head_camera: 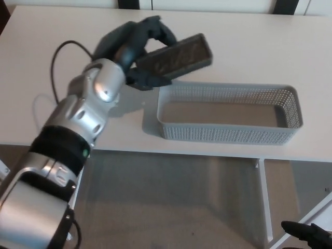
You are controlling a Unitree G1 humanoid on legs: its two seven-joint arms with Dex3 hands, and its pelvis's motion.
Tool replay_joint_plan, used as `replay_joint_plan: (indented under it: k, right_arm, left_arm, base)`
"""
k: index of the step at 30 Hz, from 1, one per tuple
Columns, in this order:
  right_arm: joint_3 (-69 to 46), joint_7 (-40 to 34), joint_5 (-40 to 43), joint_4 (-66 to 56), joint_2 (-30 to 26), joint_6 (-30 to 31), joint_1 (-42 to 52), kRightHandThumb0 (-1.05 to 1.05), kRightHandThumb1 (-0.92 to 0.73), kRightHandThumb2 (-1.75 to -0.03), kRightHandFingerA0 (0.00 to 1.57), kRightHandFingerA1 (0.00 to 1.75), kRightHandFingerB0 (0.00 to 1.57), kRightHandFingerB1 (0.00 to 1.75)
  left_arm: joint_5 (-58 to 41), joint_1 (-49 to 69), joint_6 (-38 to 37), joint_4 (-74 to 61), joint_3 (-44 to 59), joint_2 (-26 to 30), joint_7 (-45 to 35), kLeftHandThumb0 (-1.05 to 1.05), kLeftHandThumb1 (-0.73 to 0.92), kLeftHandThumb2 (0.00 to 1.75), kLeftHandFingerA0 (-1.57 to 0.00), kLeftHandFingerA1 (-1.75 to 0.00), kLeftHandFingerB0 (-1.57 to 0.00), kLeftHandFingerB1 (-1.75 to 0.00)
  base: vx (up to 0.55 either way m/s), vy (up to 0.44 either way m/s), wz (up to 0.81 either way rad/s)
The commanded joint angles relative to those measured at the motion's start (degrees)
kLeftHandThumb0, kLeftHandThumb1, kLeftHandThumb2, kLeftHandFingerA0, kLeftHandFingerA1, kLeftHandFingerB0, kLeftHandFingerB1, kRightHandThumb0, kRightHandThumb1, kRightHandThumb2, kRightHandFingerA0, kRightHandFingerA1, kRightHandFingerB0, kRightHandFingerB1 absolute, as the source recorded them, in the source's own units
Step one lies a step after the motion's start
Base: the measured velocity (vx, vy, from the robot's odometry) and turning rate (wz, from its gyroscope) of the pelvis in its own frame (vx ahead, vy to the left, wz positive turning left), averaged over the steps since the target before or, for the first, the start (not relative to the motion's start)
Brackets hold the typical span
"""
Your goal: The robot walks towards a desk on which an eraser is kept on the left hand side and a container is kept on the right hand side. The robot picks up the eraser using its left hand and places it in the container.
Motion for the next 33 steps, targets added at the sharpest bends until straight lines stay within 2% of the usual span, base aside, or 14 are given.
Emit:
replay_joint_plan:
  k: [1, 4, 5, 6, 18, 21, 22, 23, 24, 25, 28, 29, 30, 33]
  right_arm:
    - [0.0, 0.4, -0.1, 0.0, -1.2, 0.2, 0.1, -0.41, -0.74, -0.6, 0.51, 0.59, 0.44, 0.52]
    - [0.0, 0.5, -0.2, 0.1, -1.4, 0.1, 0.1, -0.41, -0.74, -0.6, 0.51, 0.59, 0.45, 0.53]
    - [-0.1, 0.6, 0.2, 0.1, -1.2, 0.3, 0.1, -0.41, -0.73, -0.6, 0.51, 0.6, 0.45, 0.53]
    - [0.0, 0.6, 0.3, 0.1, -1.2, 0.4, 0.1, -0.4, -0.74, -0.6, 0.51, 0.6, 0.45, 0.53]
    - [0.3, 0.5, -0.5, 0.8, -1.7, 0.1, -0.7, -0.42, -0.73, -0.6, 0.51, 0.6, 0.44, 0.53]
    - [0.2, 1.2, 0.3, 0.9, -1.6, 0.3, -0.4, -0.41, -0.73, -0.59, 0.51, 0.62, 0.45, 0.53]
    - [0.2, 1.0, 0.1, 1.3, -1.6, 0.0, -0.5, -0.41, -0.73, -0.6, 0.52, 0.64, 0.44, 0.53]
    - [0.3, 0.9, 0.1, 1.5, -1.5, -0.2, -0.5, -0.41, -0.73, -0.6, 0.52, 0.64, 0.44, 0.53]
    - [0.4, 0.9, -0.1, 1.4, -1.5, 0.2, -0.7, -0.41, -0.73, -0.61, 0.52, 0.63, 0.43, 0.52]
    - [0.6, 0.7, -0.6, 1.2, -1.7, 0.5, -0.8, -0.42, -0.73, -0.6, 0.52, 0.63, 0.44, 0.52]
    - [0.7, 0.5, -1.0, 1.4, -1.9, -0.1, -0.9, -0.43, -0.73, -0.6, 0.52, 0.63, 0.43, 0.52]
    - [0.7, 0.7, -0.7, 1.4, -1.9, -0.2, -1.2, -0.46, -0.57, -0.9, 0.48, 0.68, 0.4, 0.6]
    - [0.8, 0.6, -0.9, 1.6, -2.0, -0.4, -1.4, -0.43, -0.73, -0.6, 0.5, 0.62, 0.43, 0.53]
    - [0.8, 0.8, -0.9, 1.2, -2.1, 0.1, -1.4, -0.43, -0.73, -0.6, 0.5, 0.6, 0.43, 0.52]
  left_arm:
    - [2.5, -1.1, -2.1, 0.0, -1.9, -1.2, 0.2, -0.4, 0.75, 0.65, -0.74, -1.63, -0.78, -0.58]
    - [2.9, -1.0, -1.5, -0.4, -3.0, -2.1, -0.8, -0.43, 0.75, 0.62, -0.8, -1.39, -0.72, -0.49]
    - [3.3, -0.8, -2.3, -0.6, -3.7, -2.1, -1.1, -0.35, 0.78, 0.67, -0.71, -1.61, -0.59, -1.27]
    - [3.8, -1.0, -1.9, -0.7, -4.5, -2.2, -1.6, -0.26, 0.82, 0.61, -0.74, -1.74, -0.53, -1.58]
    - [4.8, 0.9, -0.7, -3.0, -6.2, -4.4, -0.9, -0.32, 0.85, 0.67, -0.75, -1.75, -0.55, -1.61]
    - [5.8, 2.1, 0.6, -4.9, -6.8, -4.8, -0.8, -0.26, 0.77, 0.69, -0.75, -1.74, -0.62, -1.53]
    - [6.2, 2.5, -0.1, -5.6, -7.5, -4.3, -1.6, -0.33, 0.77, 0.65, -0.64, -1.58, -0.62, -0.95]
    - [6.5, 2.7, -0.3, -6.0, -7.7, -4.1, -1.9, -0.33, 0.77, 0.65, -0.64, -1.58, -0.62, -0.95]
    - [7.7, 2.1, 1.1, -6.5, -9.2, -3.3, -5.0, -0.78, 0.46, 0.86, -0.03, -0.21, -0.1, -0.34]
    - [9.2, 1.2, 3.4, -7.4, -11.7, -2.1, -10.5, -0.94, 0.61, 0.95, 0.0, -0.01, 0.0, -0.07]
    - [10.6, 0.8, 5.8, -9.6, -14.6, -0.7, -15.7, -0.96, 0.7, 0.61, 0.0, 0.0, 0.0, 0.0]
    - [10.3, 0.7, 6.5, -10.0, -14.7, -0.5, -16.8, -0.98, 0.72, 0.61, 0.0, 0.0, 0.0, 0.0]
    - [9.7, 1.0, 6.4, -10.0, -14.6, -0.5, -16.8, -0.97, 0.72, 0.62, 0.0, 0.0, 0.0, 0.0]
    - [9.8, 1.6, 7.0, -10.8, -14.8, -0.3, -17.0, -0.98, 0.75, 0.62, 0.0, 0.0, 0.0, 0.0]
  base:
    - [0.0, 0.0, 0.0]
    - [0.0, 0.0, 0.0]
    - [0.0, 0.0, 0.0]
    - [0.0, 0.0, 0.0]
    - [0.0, 0.0, 0.0]
    - [0.0, 0.0, 0.0]
    - [0.0, 0.0, 0.0]
    - [0.0, 0.0, 0.0]
    - [0.0, 0.0, 0.0]
    - [0.0, 0.0, 0.0]
    - [0.0, 0.0, 0.0]
    - [0.0, 0.0, 0.0]
    - [0.0, 0.0, 0.0]
    - [0.0, 0.0, 0.0]
